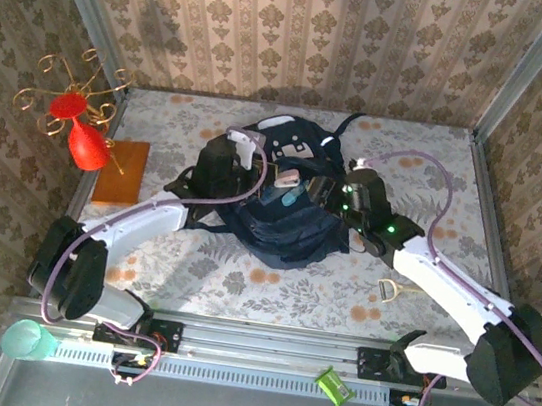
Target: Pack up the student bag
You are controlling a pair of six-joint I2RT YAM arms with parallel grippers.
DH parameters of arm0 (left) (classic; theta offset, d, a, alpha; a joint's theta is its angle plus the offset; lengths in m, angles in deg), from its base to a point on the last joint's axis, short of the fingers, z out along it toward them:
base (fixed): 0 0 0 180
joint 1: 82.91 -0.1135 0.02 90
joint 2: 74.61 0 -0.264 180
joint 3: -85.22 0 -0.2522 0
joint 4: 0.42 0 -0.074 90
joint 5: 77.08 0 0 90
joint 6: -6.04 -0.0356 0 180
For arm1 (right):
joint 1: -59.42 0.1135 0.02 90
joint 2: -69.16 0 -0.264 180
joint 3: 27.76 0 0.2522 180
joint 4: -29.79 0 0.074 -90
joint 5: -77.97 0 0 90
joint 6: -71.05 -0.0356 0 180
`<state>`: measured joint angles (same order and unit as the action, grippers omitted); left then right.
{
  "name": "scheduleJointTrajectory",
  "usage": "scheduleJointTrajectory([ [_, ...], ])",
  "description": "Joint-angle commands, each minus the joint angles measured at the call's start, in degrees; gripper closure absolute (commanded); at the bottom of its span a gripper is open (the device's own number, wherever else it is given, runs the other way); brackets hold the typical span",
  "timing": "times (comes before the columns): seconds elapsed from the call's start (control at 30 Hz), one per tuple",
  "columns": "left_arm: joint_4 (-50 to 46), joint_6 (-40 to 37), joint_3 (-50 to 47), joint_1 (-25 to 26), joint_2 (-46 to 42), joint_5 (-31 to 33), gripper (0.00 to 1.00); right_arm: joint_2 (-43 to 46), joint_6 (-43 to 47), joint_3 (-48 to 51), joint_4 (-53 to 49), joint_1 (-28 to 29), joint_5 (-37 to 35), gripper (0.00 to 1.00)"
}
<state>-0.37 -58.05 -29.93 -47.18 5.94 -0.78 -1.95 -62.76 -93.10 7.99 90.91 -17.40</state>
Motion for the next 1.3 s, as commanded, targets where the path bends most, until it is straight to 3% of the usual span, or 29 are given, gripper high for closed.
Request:
scheduleJointTrajectory([
  [0.0, 4.14, 1.24, -2.61, 2.25, -1.8, 0.67, 0.77, -0.34, 0.49, 3.8, -4.53, -4.32, 0.19, 0.41],
  [0.17, 0.66, -0.51, -6.55, 8.16, -2.86, -0.47, 0.5, -0.08, 0.86, 5.2, -1.5, -9.55, 5.56, 0.41],
  [0.3, -4.06, -2.8, -8.38, 9.17, -5.44, -6.36, 0.4, 1.25, 4.13, 3.86, -3.38, -9.6, 6.02, 0.41],
  [0.5, -7.31, -1.84, -8.36, 3.12, -11.98, -9.65, 0.36, 0.08, 8.44, 1.18, 1.15, -5.1, 9.7, 0.45],
  [0.63, -10.57, -0.73, -9.1, -2.04, -15.52, -0.82, 0.31, -6.82, 12.29, -4.78, -1.15, 1.11, 6.28, 0.46],
  [0.83, -16.45, -0.02, -7.06, -7.7, -13.04, 10.99, 0.3, -10.22, 15.77, -9.39, -9.02, 6.75, -10.34, 0.49],
  [0.9, -16.54, 1.39, -6.36, -8.78, -10.02, 10.74, 0.3, -9.76, 18.55, -9.75, -8.39, 7.63, -11.29, 0.48],
  [1.0, -13.15, 4.7, -6.53, -9.2, -5.94, 6.32, 0.3, -12.32, 20.95, -10.83, -5.03, 8.33, -5.74, 0.48],
  [1.13, -11.03, 6.65, -4.62, -9.19, -0.53, 0.7, 0.3, -20.25, 19.36, -13.26, -6.53, 8.24, -3.14, 0.52],
  [1.27, -11.35, 6.06, -2.85, -9.21, 2.94, -0.91, 0.33, -21.95, 17.88, -10.11, -4.26, 7.5, -2.56, 0.57],
])
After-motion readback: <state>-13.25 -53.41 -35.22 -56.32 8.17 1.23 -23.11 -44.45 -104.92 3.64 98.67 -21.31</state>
